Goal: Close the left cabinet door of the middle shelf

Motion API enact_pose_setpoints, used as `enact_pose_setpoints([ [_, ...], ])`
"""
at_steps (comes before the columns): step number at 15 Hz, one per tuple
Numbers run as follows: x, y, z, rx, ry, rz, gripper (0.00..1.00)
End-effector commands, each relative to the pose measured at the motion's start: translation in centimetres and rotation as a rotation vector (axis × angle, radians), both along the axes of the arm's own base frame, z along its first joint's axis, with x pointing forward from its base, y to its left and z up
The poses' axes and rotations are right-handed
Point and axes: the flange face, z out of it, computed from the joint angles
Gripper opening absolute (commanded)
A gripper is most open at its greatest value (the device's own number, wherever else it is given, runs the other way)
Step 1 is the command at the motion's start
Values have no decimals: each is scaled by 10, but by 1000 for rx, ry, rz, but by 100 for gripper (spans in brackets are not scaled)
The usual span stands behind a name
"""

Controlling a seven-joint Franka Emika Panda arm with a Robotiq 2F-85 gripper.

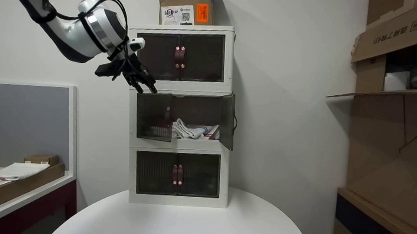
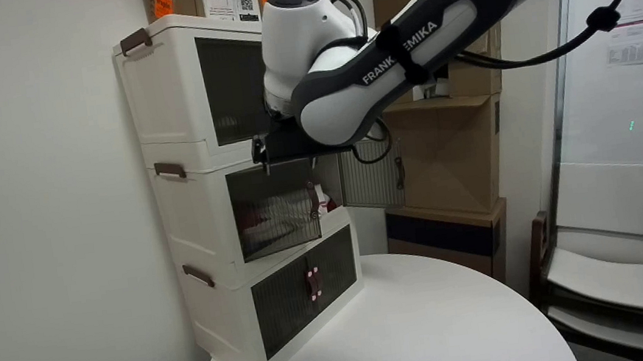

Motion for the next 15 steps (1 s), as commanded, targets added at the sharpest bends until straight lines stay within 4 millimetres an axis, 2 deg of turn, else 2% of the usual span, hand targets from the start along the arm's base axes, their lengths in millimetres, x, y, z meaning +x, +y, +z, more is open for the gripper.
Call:
enact_pose_setpoints([
  [1,10,-1,-22,92,41,145,100],
  [5,23,23,-53,108,152,319,100],
  [7,37,5,-54,46,172,354,100],
  [11,61,-15,-49,-65,114,355,100],
  [13,71,-23,-42,-91,83,352,100],
  [15,82,-22,-36,-97,46,356,100],
])
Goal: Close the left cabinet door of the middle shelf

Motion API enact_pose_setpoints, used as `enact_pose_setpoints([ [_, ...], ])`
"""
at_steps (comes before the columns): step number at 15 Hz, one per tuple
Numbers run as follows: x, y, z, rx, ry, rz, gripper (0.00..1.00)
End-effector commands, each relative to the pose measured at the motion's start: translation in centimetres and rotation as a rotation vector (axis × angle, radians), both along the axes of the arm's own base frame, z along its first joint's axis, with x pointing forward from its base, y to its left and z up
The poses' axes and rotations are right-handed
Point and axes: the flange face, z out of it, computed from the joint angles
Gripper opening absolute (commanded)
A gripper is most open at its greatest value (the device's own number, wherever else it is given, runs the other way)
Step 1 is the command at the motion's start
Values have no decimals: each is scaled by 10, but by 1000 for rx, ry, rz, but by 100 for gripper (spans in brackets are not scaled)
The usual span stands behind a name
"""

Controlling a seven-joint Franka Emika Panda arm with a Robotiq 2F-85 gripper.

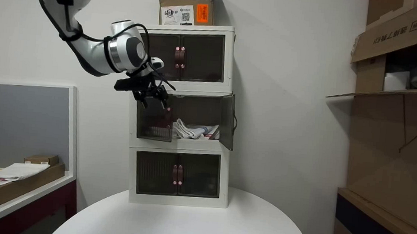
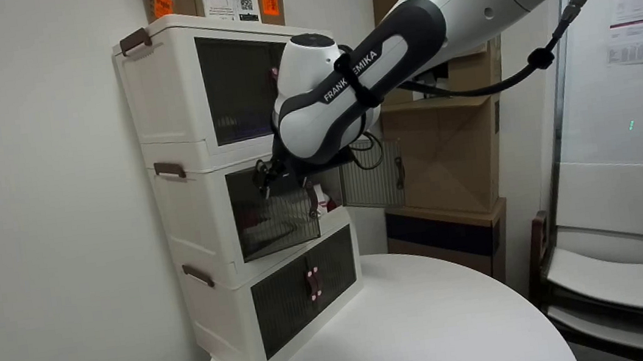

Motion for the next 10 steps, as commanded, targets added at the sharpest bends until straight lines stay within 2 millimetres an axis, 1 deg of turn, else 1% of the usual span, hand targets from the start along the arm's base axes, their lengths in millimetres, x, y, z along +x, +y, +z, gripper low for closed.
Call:
enact_pose_setpoints([
  [1,25,5,12,-13,-69,25,100],
  [4,36,11,13,5,-92,41,100],
  [10,48,17,2,19,-79,87,100],
])
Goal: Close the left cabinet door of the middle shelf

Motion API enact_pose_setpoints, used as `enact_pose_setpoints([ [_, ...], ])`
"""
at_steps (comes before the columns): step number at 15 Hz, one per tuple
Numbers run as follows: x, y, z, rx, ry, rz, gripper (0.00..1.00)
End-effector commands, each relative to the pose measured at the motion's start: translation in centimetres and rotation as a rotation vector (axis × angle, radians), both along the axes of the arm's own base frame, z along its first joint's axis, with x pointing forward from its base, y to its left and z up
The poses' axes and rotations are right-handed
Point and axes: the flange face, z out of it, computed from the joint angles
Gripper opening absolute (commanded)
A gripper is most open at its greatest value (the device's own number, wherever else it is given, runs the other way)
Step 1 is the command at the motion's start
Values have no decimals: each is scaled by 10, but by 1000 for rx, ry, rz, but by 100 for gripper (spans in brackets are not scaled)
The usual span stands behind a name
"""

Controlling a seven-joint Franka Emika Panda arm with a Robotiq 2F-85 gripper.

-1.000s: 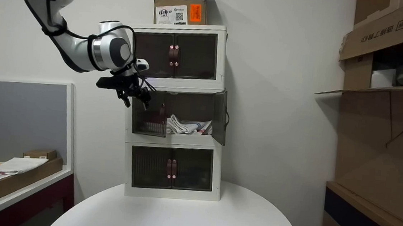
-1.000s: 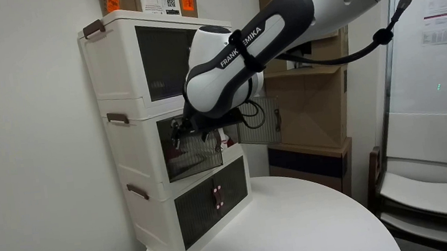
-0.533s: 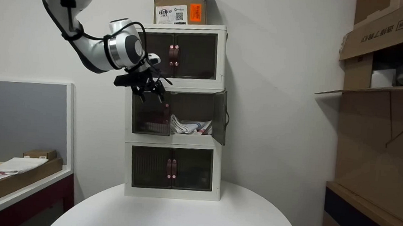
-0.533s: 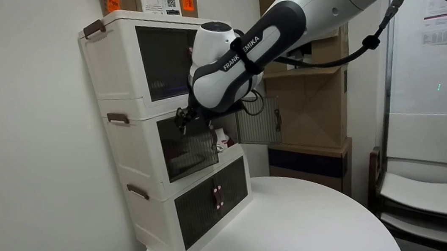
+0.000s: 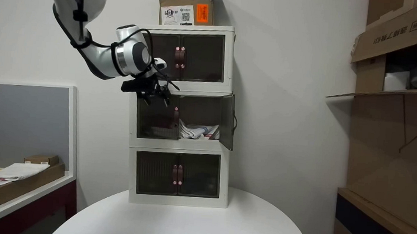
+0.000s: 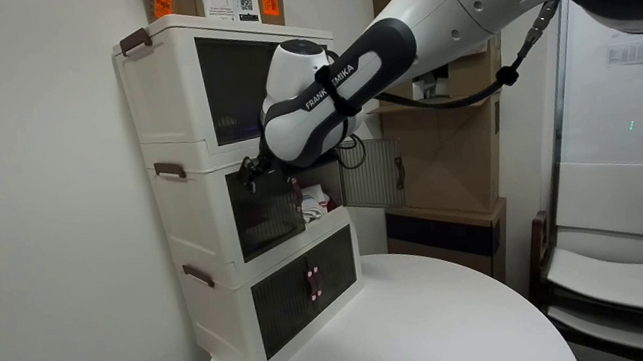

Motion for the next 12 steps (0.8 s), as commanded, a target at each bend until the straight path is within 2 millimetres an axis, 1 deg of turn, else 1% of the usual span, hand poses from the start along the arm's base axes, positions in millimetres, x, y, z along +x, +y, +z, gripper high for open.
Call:
enact_pose_setpoints([
  [1,15,3,0,26,-14,37,100],
  [4,16,1,-2,37,-3,56,100],
  [6,15,-4,-8,51,37,64,100],
  [10,17,-25,-43,81,101,40,100],
  [12,23,-35,-56,107,107,-1,100],
])
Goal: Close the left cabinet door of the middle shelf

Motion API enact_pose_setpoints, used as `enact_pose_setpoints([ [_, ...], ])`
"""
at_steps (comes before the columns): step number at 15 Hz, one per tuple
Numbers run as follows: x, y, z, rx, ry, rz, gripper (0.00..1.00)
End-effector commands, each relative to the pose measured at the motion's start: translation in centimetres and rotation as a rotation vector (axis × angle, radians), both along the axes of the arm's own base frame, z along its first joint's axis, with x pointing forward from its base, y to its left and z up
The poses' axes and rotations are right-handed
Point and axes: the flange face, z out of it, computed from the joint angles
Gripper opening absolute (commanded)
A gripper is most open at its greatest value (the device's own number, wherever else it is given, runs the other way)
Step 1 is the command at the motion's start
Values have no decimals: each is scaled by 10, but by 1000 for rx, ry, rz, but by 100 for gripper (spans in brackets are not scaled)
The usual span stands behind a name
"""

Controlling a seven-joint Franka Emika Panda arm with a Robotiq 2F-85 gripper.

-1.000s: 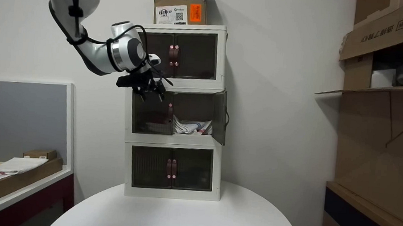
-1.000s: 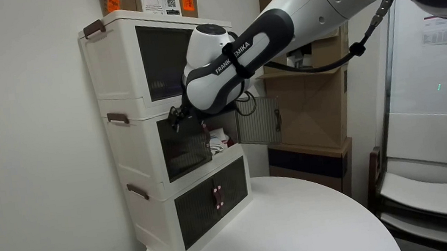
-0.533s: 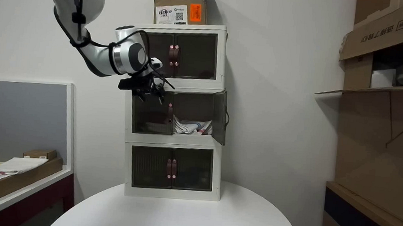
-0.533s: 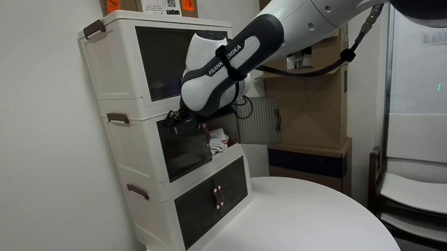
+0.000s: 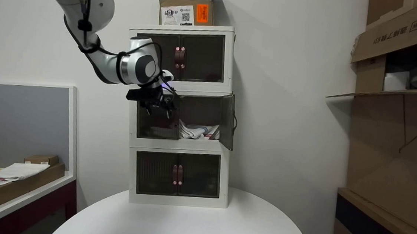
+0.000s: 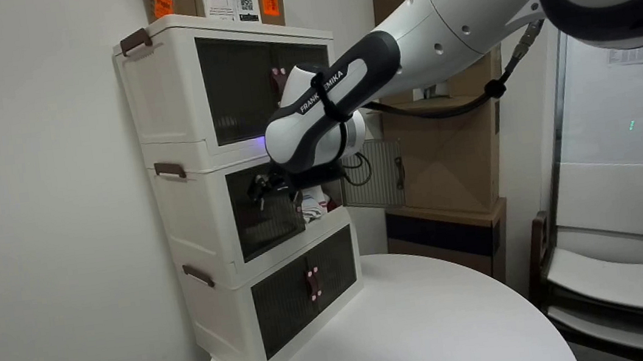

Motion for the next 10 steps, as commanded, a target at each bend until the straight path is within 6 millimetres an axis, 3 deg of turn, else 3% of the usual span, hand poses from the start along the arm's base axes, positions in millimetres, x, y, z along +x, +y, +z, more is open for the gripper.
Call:
enact_pose_setpoints([
  [1,11,-16,-20,34,23,-36,100],
  [5,14,-24,-38,34,53,-54,100],
  [10,4,-17,-34,54,95,-49,100],
])
